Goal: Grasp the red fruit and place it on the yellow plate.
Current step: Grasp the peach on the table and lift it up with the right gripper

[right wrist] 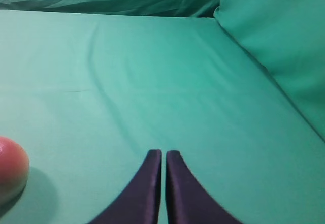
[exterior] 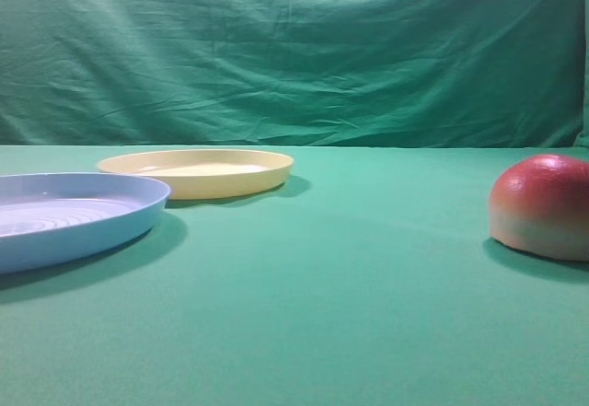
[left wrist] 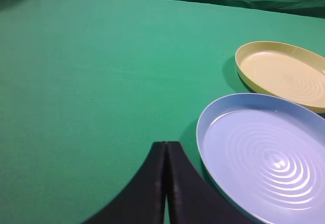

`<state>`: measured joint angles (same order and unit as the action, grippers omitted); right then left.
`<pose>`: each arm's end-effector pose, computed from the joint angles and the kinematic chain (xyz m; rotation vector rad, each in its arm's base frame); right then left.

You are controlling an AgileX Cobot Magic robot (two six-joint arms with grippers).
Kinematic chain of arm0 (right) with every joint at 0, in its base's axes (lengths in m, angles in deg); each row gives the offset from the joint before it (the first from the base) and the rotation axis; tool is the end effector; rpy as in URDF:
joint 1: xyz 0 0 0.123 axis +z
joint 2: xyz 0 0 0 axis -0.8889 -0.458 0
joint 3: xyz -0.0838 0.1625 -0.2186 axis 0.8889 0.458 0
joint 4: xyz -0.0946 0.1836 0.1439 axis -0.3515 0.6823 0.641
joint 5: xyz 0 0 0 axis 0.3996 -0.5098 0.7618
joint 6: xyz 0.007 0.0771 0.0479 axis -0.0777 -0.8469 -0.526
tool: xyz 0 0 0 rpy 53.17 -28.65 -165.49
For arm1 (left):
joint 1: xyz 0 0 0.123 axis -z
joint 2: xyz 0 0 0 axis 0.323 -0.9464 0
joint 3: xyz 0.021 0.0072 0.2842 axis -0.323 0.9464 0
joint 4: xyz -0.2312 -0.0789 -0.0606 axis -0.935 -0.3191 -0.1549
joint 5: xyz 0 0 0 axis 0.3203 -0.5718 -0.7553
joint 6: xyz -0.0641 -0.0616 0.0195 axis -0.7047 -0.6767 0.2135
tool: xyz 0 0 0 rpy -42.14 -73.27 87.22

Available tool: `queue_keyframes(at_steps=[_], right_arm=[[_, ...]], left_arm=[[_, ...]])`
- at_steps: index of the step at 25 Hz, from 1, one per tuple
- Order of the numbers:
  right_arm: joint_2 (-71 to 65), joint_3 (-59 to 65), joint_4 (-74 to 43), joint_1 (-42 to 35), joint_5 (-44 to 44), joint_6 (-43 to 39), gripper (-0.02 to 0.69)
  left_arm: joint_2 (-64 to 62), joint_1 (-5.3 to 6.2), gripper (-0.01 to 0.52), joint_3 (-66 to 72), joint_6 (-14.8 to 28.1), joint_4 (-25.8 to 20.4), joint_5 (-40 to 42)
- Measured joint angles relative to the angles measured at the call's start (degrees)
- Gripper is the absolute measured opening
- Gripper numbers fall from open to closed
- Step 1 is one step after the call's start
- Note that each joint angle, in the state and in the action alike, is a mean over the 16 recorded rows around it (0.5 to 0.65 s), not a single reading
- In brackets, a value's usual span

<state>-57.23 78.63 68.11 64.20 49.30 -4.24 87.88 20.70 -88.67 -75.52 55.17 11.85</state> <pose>0.0525 -0.0075 0.1725 0.0148 1.8662 -0.0925 0.0521 0.0014 0.1774 -0.1299 1.8339 -0.0969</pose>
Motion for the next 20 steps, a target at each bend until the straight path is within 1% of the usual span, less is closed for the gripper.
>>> queue_keyframes(at_steps=[12,16,20], right_arm=[[0.0,0.0,-0.4,0.0,-0.4,0.1,0.0],[0.0,0.0,-0.6,0.0,-3.3,-0.7,0.0],[0.0,0.1,-0.7,0.0,-8.7,-2.1,0.0]], left_arm=[[0.0,0.0,0.0,0.0,0.0,0.0,0.0],[0.0,0.0,0.0,0.0,0.0,0.0,0.0],[0.0,0.0,0.0,0.0,0.0,0.0,0.0]])
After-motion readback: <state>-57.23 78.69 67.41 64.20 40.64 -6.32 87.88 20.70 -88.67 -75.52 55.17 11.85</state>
